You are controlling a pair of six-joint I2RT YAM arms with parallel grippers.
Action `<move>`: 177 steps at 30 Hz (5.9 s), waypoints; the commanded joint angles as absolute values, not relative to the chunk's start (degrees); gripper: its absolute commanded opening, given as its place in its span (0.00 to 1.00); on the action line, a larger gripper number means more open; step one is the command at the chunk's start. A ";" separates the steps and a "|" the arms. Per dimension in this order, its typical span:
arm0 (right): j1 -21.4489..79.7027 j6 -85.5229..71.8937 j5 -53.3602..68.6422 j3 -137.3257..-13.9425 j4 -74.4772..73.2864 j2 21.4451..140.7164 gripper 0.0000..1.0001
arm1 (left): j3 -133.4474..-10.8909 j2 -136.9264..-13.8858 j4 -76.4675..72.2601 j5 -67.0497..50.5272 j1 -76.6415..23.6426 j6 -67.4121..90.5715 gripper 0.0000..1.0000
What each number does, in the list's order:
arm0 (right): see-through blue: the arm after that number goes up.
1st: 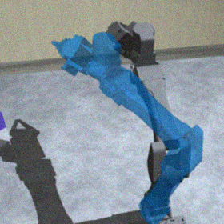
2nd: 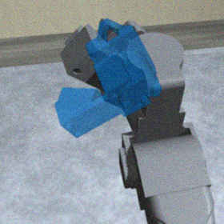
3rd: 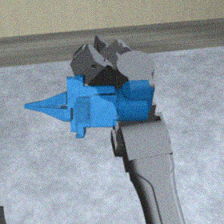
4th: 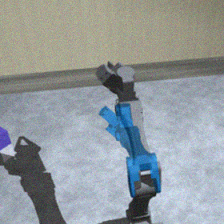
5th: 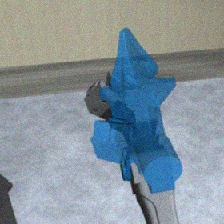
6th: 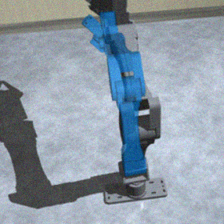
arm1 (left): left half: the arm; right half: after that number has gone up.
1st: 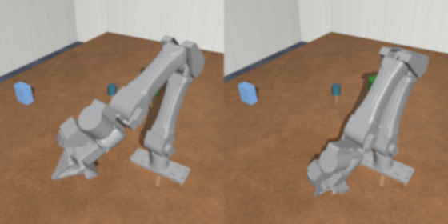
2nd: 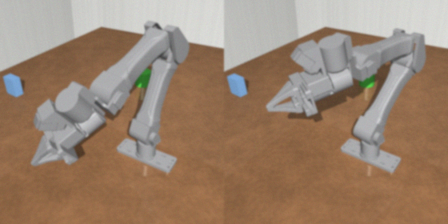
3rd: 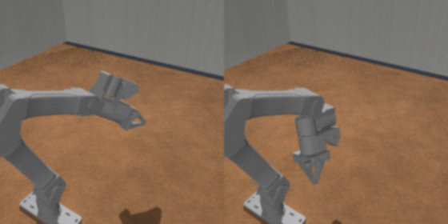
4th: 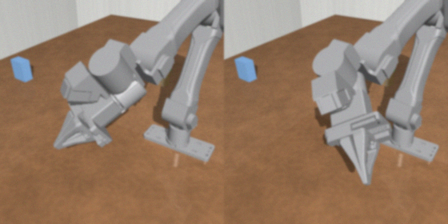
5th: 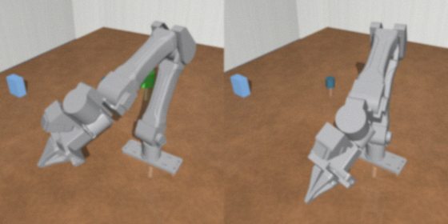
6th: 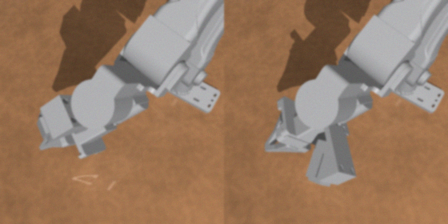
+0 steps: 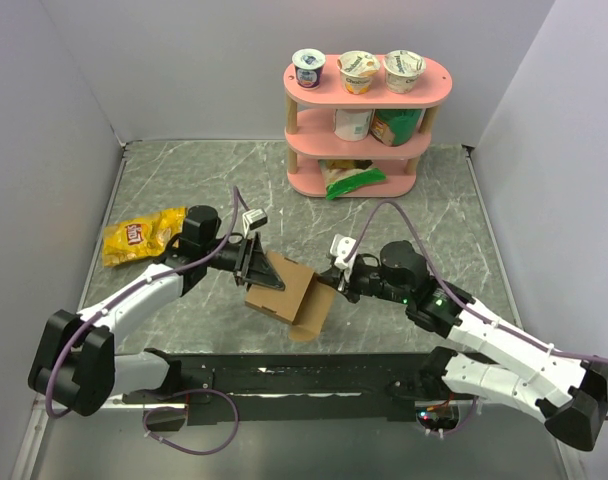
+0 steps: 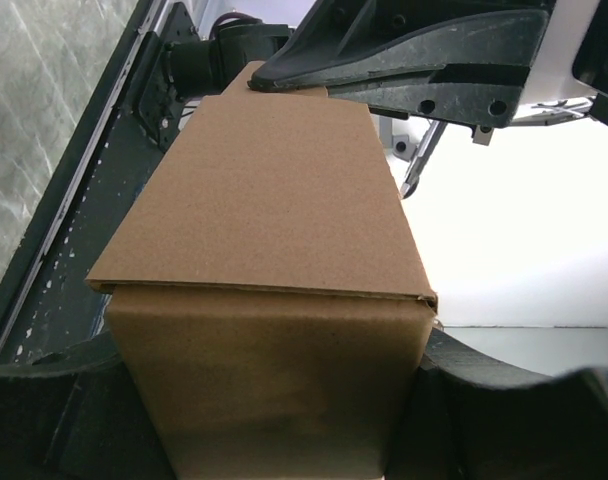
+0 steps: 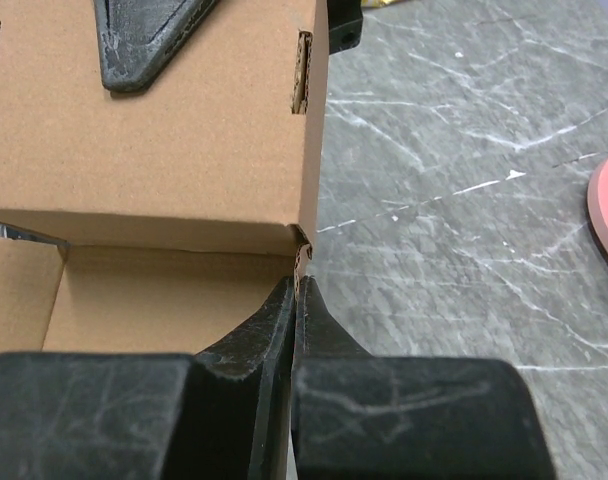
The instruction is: Fold the paper box
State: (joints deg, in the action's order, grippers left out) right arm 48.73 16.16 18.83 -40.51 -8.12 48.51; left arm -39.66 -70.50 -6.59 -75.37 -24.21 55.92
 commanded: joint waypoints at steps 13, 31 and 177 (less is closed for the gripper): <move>51.33 18.54 16.97 -48.25 -10.19 50.71 0.00 | -44.29 -73.12 7.18 -75.32 -28.21 42.49 0.45; 53.26 19.69 13.19 -52.56 -13.10 53.44 0.07 | -48.35 -77.35 18.56 -73.03 -29.81 33.56 0.43; 52.30 0.36 10.99 -27.95 13.18 46.94 0.84 | -41.84 -65.92 -9.76 -70.31 -19.25 54.05 0.42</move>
State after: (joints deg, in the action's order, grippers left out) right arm 52.82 1.72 12.10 -26.92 7.18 47.66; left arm -41.47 -67.90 -11.22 -68.01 -18.65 57.36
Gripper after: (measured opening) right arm 0.901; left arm 0.630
